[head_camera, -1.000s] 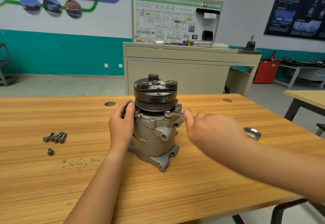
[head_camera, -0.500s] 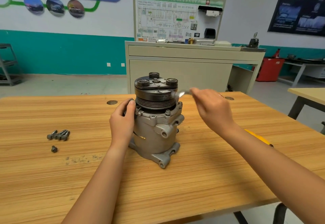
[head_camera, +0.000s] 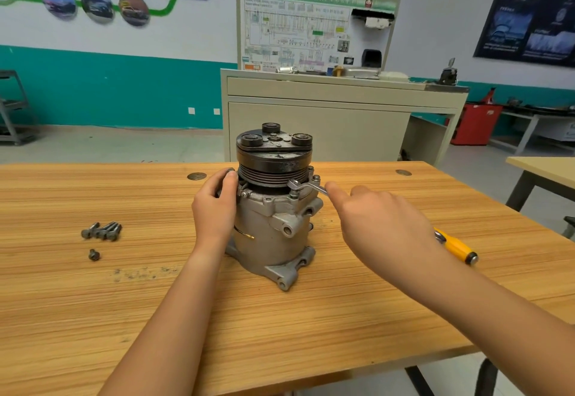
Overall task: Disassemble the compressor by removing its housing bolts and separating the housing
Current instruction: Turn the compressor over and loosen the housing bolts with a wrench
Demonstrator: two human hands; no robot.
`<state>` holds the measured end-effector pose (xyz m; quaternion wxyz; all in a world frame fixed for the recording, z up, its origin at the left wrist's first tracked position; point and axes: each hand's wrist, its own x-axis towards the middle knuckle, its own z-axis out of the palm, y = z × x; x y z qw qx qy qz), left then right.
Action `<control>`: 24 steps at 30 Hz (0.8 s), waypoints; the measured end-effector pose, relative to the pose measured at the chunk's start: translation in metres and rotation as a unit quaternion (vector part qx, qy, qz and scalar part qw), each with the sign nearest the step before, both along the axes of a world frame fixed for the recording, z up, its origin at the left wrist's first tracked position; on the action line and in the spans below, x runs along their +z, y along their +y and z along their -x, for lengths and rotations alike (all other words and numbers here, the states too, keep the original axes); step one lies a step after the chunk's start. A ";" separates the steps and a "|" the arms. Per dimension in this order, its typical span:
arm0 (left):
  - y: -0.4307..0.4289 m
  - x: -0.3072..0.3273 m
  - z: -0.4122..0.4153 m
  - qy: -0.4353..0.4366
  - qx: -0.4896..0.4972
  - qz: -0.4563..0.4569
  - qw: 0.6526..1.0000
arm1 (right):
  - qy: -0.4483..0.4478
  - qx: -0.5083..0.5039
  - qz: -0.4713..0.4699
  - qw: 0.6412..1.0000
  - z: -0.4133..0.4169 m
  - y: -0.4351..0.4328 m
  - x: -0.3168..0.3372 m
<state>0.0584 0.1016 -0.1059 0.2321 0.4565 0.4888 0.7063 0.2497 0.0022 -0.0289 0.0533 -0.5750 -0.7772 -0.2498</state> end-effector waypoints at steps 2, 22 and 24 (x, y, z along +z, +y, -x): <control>0.000 0.000 -0.001 0.002 0.003 0.002 1.000 | -0.023 -0.019 0.035 0.999 0.012 -0.007 0.007; 0.003 -0.002 -0.002 0.009 0.011 -0.013 1.000 | -0.191 0.146 -0.041 0.970 -0.046 0.068 0.029; 0.003 -0.001 -0.002 0.008 0.007 -0.016 1.000 | -0.192 0.177 -0.055 0.964 -0.045 0.090 0.023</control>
